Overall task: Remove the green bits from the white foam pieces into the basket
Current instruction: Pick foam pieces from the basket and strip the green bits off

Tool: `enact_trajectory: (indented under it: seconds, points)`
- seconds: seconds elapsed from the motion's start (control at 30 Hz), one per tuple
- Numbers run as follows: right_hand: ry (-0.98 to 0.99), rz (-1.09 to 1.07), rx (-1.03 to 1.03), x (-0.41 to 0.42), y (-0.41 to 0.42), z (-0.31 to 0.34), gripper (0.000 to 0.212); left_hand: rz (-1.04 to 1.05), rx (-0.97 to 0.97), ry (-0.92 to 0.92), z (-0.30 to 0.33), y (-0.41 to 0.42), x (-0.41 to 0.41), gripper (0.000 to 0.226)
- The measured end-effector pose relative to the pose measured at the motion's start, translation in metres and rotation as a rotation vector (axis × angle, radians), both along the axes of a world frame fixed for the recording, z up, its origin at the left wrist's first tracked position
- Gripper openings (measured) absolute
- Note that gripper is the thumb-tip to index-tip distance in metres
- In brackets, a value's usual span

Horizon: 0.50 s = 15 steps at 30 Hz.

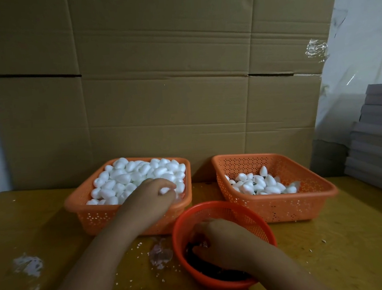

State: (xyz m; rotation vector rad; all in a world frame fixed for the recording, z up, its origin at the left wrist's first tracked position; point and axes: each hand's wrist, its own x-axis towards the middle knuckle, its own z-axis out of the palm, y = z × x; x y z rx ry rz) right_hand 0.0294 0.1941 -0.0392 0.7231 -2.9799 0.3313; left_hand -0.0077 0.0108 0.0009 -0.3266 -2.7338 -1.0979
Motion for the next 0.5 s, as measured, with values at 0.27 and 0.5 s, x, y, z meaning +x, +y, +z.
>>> enact_trajectory:
  seconds: [0.27, 0.5]
  points:
    - [0.026, 0.006, -0.006, -0.001, 0.0, -0.001, 0.031, -0.254, 0.737, -0.071, 0.007, 0.037, 0.026, 0.023]
    - [0.028, 0.03, -0.004, -0.002, -0.002, -0.007, 0.033, -0.392, 1.051, -0.236, -0.015, 0.057, 0.028, 0.028]
